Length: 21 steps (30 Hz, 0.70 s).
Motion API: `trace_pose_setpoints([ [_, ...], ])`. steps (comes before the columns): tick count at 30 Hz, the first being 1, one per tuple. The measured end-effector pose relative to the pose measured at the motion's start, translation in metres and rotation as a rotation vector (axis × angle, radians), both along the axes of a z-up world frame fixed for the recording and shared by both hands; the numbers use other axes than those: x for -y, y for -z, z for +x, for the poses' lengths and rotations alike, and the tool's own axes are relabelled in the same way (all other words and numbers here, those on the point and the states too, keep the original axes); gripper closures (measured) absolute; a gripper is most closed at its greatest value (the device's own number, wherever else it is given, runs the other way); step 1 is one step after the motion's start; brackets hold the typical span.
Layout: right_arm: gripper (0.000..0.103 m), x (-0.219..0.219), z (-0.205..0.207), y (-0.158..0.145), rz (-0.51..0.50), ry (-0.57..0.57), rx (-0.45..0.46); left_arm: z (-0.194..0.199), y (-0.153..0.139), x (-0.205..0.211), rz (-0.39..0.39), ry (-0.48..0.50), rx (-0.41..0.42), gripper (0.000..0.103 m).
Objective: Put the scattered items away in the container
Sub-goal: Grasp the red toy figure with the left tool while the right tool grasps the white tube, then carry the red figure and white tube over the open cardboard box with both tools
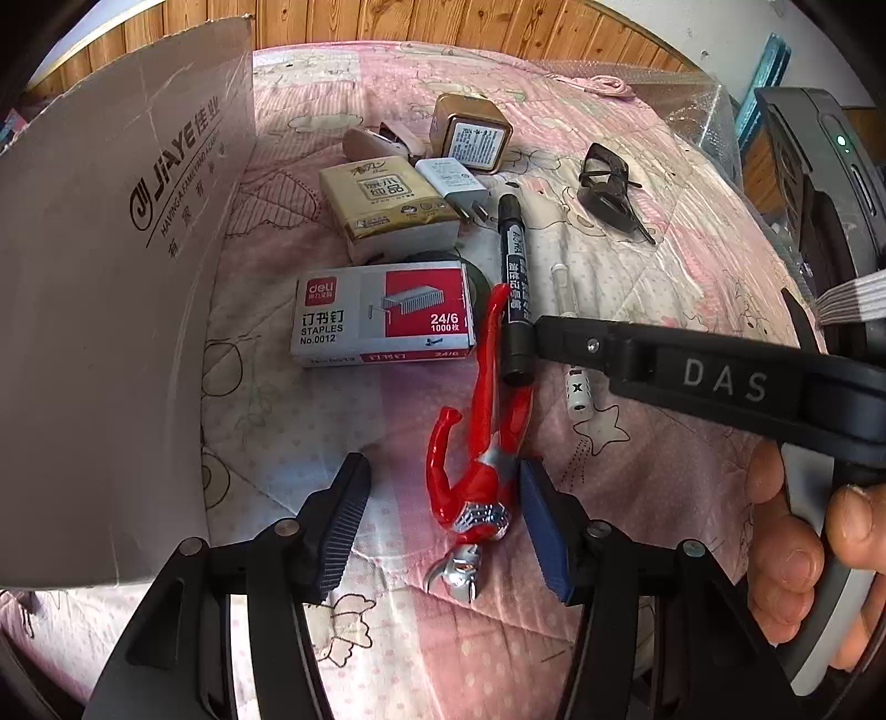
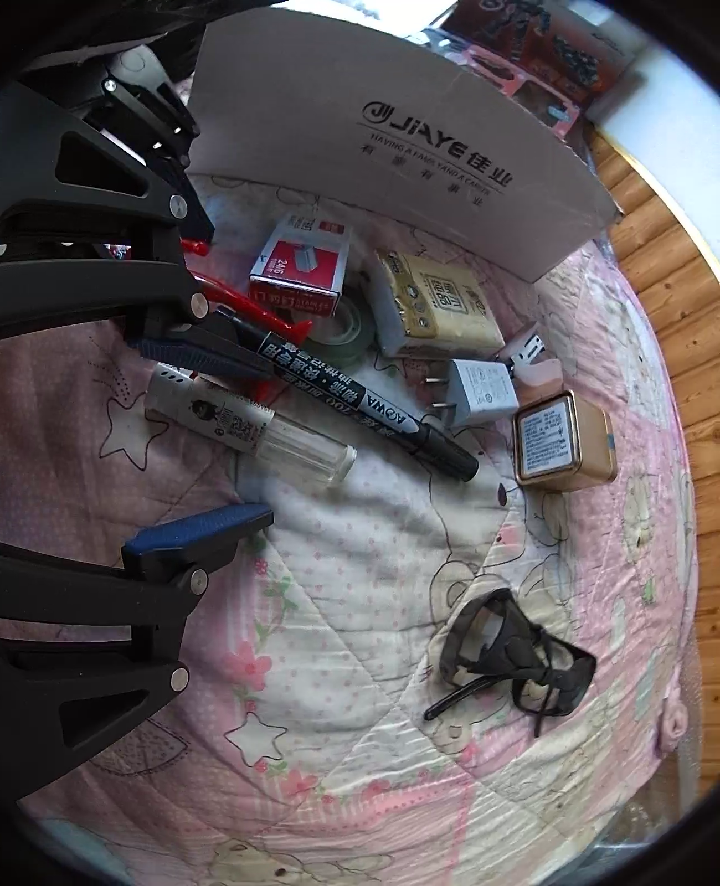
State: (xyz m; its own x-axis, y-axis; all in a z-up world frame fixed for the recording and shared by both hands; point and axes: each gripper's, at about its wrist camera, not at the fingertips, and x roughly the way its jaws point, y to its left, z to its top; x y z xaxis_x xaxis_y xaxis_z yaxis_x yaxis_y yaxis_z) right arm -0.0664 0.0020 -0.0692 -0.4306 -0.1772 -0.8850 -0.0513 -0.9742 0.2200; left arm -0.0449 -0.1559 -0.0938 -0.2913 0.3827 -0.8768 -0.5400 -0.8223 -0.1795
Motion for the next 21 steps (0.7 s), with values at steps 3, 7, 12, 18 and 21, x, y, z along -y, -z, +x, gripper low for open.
trace_pose_setpoints([
  [3,0.073,0.007,0.002,0.000,0.083,-0.028,-0.005,0.001,0.000,-0.004,0.006,0.015,-0.026,0.056],
  [7,0.084,-0.004,0.006,-0.002,0.090,0.005,0.002,0.004,-0.004,-0.005,0.017,0.025,-0.034,0.070],
  [12,0.084,-0.010,0.011,-0.004,0.058,0.029,0.003,0.013,-0.020,0.003,0.042,0.022,-0.067,0.070],
  [18,0.084,-0.021,0.021,-0.013,-0.004,0.054,0.003,0.020,-0.029,0.003,0.053,0.027,-0.033,0.070],
  [21,0.084,-0.021,0.028,-0.018,-0.021,0.048,-0.004,0.025,-0.038,0.002,0.036,0.013,-0.050,0.070],
])
